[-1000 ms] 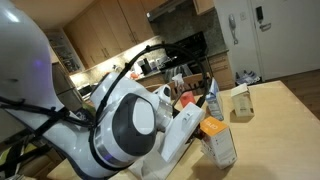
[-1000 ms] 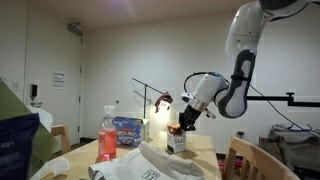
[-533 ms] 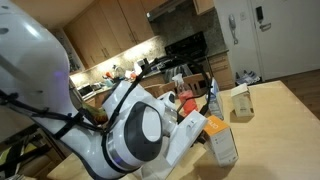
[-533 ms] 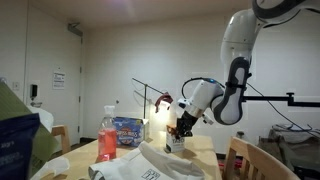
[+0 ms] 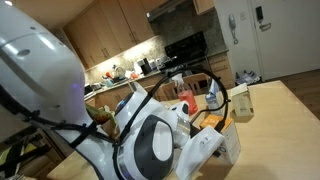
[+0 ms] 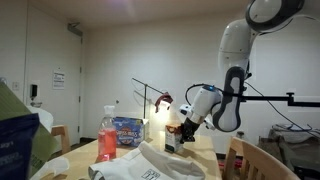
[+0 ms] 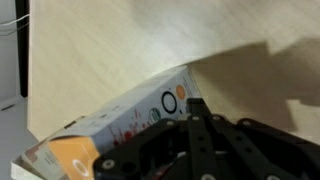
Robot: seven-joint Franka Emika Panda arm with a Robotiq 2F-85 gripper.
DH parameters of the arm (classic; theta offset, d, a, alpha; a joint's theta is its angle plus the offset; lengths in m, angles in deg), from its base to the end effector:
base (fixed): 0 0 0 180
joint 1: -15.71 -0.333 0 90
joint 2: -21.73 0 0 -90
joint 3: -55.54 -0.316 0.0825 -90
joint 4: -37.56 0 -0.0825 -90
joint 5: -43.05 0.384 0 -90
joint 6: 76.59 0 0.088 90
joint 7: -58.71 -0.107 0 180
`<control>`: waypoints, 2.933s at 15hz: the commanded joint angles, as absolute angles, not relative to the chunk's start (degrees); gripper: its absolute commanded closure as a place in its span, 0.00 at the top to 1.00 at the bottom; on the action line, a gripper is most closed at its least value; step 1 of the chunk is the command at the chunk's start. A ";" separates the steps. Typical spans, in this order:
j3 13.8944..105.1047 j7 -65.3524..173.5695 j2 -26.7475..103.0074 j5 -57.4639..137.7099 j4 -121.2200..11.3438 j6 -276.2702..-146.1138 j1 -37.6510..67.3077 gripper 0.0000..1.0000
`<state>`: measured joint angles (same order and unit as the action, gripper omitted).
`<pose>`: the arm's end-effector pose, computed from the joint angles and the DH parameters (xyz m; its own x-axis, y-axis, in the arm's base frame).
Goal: Move the blue box forward then move the beige box forward then move the white box forward then move the white bag to the right and put it upright
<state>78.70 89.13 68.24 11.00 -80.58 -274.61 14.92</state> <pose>0.5697 -0.1603 0.1123 0.5652 0.8160 0.1215 0.6571 -0.5343 0.5317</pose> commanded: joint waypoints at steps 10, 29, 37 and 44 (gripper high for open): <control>82.72 89.07 75.02 21.80 -71.05 -274.47 8.81 0.00; 80.89 86.92 77.85 25.54 -59.47 -274.60 8.93 0.00; 77.91 84.96 81.66 26.20 -52.67 -274.38 12.25 0.00; 73.22 82.93 84.01 25.20 -47.44 -272.93 16.35 0.00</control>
<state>76.02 84.92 82.84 26.27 -51.38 -274.31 13.78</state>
